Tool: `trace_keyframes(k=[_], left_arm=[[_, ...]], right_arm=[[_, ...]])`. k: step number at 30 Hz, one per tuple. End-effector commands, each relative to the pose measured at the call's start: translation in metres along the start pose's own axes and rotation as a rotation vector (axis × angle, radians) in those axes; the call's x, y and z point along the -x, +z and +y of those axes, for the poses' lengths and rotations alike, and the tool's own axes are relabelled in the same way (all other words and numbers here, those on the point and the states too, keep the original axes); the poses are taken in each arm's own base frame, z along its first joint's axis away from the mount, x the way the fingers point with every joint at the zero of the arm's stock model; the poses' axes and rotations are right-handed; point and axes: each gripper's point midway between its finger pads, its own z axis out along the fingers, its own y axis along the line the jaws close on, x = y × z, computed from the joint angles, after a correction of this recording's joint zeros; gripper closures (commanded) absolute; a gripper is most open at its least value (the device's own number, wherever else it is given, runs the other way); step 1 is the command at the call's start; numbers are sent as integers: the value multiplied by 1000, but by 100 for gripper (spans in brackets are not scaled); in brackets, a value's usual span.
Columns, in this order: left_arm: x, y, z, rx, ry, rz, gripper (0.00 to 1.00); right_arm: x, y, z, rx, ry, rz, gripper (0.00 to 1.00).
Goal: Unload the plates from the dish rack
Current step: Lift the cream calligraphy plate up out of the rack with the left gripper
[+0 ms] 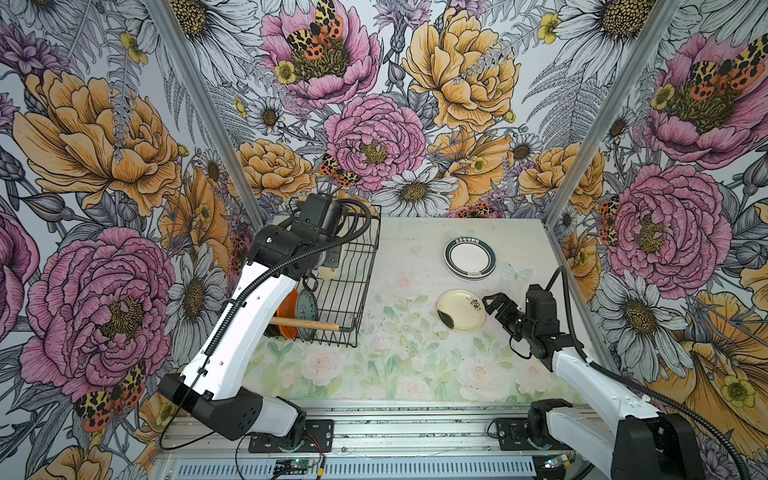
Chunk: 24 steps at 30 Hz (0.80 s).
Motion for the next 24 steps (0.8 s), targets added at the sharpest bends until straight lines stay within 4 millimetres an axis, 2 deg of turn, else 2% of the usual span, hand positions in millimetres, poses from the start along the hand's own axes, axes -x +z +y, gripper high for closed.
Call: trace_keyframes(k=[1,7,10,13,19,24], left_arm=[[45,-5,-31,-87,-11,-157,100],[86,1,-107,-357,-97,-376,100],[100,6,-126,-516,-239,-486,100],[110,21,-135,-634,-429,-513,100],[102,66,-180,-767,-661,-403,100],[89,92,-224,-887,-792,-276,100]], right_arm=[[28,-4,12,-7,-79,-84,1],[53,-8,23,-28,-180,-155,1],[64,-10,28,-42,-235,-186,1],[75,-14,33,-51,-267,-219,1],[92,-26,43,-36,-270,-294,1],[92,-27,57,40,-276,-293,1]])
